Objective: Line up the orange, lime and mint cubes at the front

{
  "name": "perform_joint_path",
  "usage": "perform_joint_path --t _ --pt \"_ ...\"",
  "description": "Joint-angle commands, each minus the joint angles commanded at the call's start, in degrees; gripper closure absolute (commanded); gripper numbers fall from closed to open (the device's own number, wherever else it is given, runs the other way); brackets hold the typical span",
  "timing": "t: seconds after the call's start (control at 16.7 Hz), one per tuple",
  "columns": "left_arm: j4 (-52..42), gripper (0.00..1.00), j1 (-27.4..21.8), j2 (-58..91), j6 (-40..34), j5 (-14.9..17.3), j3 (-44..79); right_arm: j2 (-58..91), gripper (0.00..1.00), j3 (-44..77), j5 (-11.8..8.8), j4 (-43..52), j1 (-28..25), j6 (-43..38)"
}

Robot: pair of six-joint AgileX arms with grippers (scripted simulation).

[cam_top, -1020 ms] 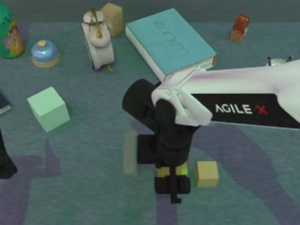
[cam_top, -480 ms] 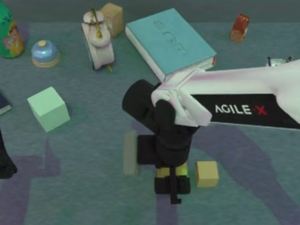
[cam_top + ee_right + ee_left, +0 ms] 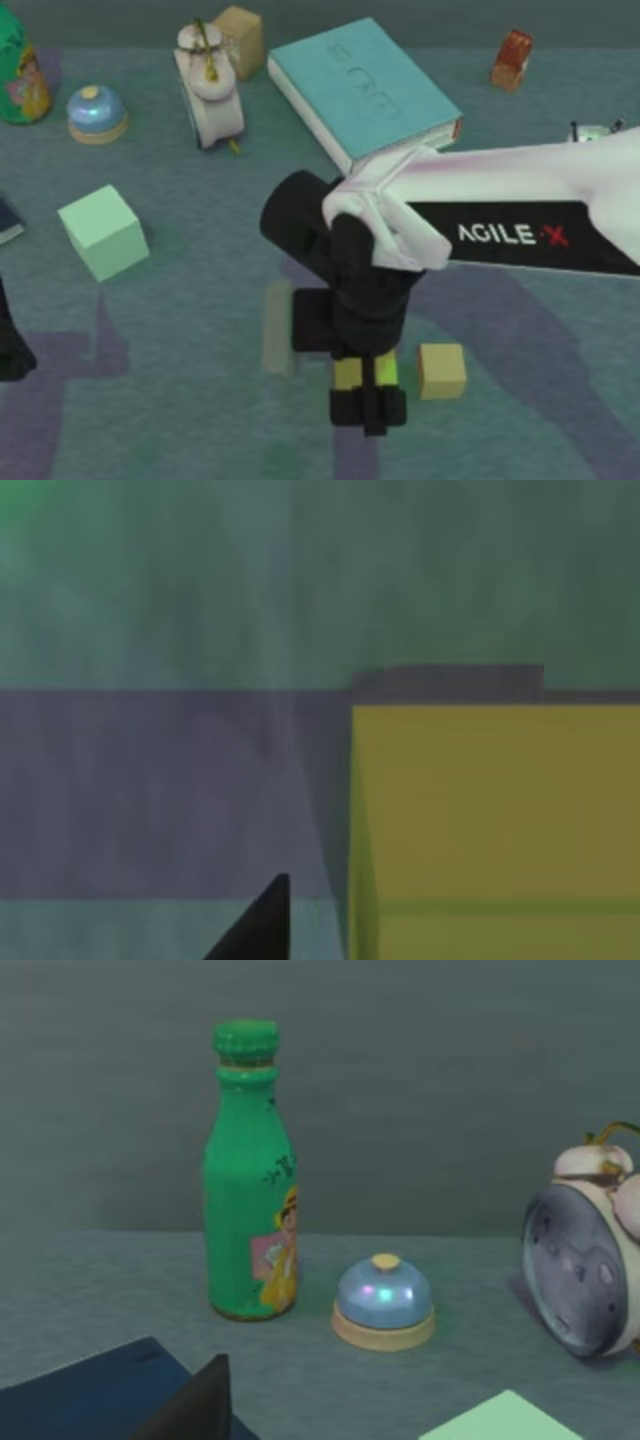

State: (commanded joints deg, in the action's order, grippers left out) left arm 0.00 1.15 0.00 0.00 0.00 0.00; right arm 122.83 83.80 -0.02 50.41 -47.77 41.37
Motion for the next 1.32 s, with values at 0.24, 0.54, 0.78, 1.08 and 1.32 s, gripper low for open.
perform_joint_path --t 0.24,0.54,0.78,1.08,1.32 --pt "0.0 0.0 0.0 0.0 0.0 0.0 0.0 0.0 0.0 0.0 0.0 0.0 0.0 0.0" --pt "0.0 0.0 0.0 0.0 0.0 0.0 0.0 -0.1 0.0 0.2 0.0 0.2 0.0 0.1" --pt "0.0 0.0 0.0 0.0 0.0 0.0 0.0 -2.2 0.0 4.5 0.0 6.7 -0.2 0.1" --pt "0.0 0.0 0.0 0.0 0.0 0.0 0.0 -5.1 0.0 8.9 0.0 13.9 -0.4 0.2" --pt "0.0 0.0 0.0 0.0 0.0 0.0 0.0 -4.9 0.0 8.8 0.0 13.8 -0.1 0.2"
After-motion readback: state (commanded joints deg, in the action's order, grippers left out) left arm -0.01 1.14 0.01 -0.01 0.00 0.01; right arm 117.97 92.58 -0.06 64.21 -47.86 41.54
